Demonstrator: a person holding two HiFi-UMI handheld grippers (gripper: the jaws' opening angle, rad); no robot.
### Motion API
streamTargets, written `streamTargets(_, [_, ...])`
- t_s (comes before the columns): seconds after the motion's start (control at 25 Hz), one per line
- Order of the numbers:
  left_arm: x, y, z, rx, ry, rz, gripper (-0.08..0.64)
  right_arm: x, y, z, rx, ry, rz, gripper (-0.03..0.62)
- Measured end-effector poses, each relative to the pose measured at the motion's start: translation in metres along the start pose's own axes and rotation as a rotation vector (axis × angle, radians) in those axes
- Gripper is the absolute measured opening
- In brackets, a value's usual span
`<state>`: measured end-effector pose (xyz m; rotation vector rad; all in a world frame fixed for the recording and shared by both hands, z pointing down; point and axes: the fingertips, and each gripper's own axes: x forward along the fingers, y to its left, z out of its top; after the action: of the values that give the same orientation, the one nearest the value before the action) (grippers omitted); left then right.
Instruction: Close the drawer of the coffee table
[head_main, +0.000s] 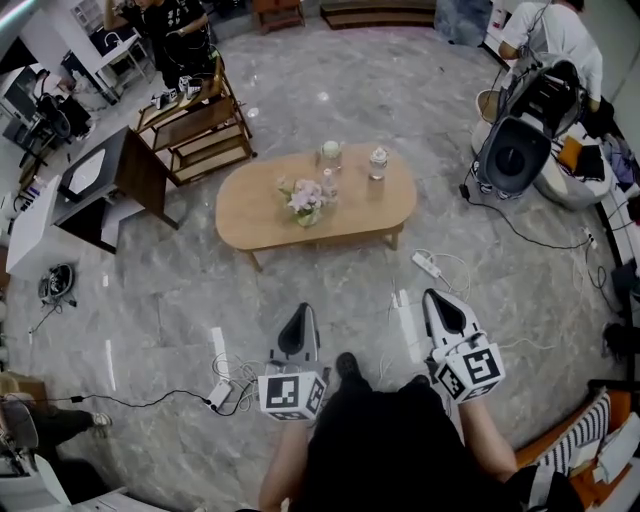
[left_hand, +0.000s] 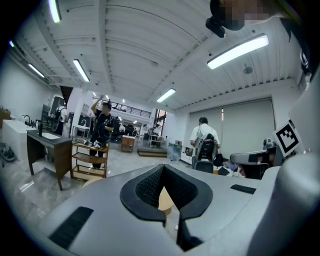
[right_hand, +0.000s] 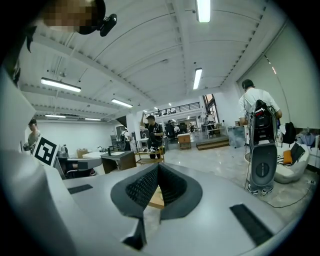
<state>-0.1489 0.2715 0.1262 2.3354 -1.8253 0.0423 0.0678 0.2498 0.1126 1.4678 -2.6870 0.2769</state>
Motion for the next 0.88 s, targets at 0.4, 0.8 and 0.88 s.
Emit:
streamTargets(0.4, [-0.006,0.004,-0.011,0.035,0.017,-0.036,0.012,0.008,0.032,0.012,-0.132,-0.050,0.017,0.011])
streamTargets(0.8, [0.000,0.022,-0.008,0.061,0.033,-0.078,0.012,0.016,0.042,0.010,-0.162,-0.028,-0.025,0.011])
streamTargets(0.88, [0.000,0.022,-0.010,0.061,0.038,-0.088,0.012,0.015,0.044,0.009,-0.169,-0.026,-0.032,0.011])
